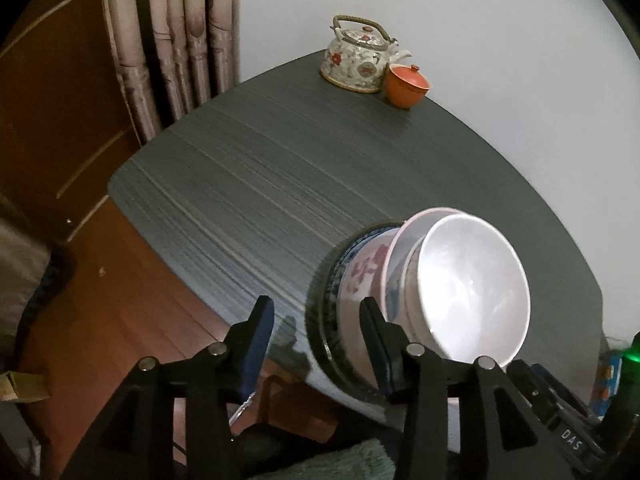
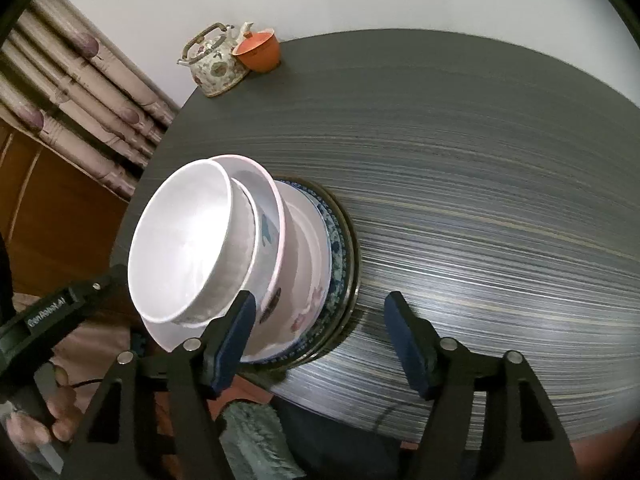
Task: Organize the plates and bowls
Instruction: 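Open both grippers and pull back from the bowl stack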
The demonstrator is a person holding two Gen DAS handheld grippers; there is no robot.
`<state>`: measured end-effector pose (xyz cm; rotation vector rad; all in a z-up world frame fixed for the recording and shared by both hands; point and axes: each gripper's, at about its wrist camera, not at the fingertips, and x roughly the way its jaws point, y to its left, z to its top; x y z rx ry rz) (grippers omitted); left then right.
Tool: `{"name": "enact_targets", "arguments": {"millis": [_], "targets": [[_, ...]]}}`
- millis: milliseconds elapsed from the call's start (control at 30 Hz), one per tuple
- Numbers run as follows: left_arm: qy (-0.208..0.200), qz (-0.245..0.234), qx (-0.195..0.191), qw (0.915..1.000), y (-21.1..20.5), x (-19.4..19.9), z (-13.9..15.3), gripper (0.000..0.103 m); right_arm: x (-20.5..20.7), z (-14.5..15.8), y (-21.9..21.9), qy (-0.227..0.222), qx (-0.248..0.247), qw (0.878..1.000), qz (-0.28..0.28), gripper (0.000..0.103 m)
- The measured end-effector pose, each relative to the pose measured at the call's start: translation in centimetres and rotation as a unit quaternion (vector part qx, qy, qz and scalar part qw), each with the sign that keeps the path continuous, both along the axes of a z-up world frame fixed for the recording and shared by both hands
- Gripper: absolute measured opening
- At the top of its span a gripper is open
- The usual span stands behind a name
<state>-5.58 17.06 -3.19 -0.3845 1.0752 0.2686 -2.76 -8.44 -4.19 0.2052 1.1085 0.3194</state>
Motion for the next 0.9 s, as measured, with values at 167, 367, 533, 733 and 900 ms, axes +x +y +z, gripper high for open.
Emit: {"name": "enact_targets", "arguments": {"millis": [167, 367, 533, 733, 900], "targets": [[-0.009, 0.0, 0.032, 0.9994, -1.2, -1.1, 0.0, 0.049, -0.8, -0.4, -0.1, -0.013, -0.012, 1.0, 0.002, 0.076], [-0.017, -0.01, 0.069, 0.9974, -3.0, -2.3, -0.1, 0.055, -1.5, -1.0, 0.0, -0.022, -0.028, 0.999, 0.006, 0.08], [-0.02, -0.026, 0.093, 0.9951, -4.6, -3.1, -0.4, 0.058, -2.9, -1.6, 1.1, -0.034, -0.041, 0.998, 0.022, 0.089], [-0.018, -0.03, 0.103, 0.994, -5.5, -3.9, -0.6, 0.059, -4.7, -1.8, 2.6, -0.053, -0.055, 0.996, 0.048, 0.093], [-0.019, -0.038, 0.107, 0.9934, -6.3, -4.2, -0.6, 0.062, -5.3, -1.4, 2.9, -0.065, -0.056, 0.995, 0.05, 0.098]]}}
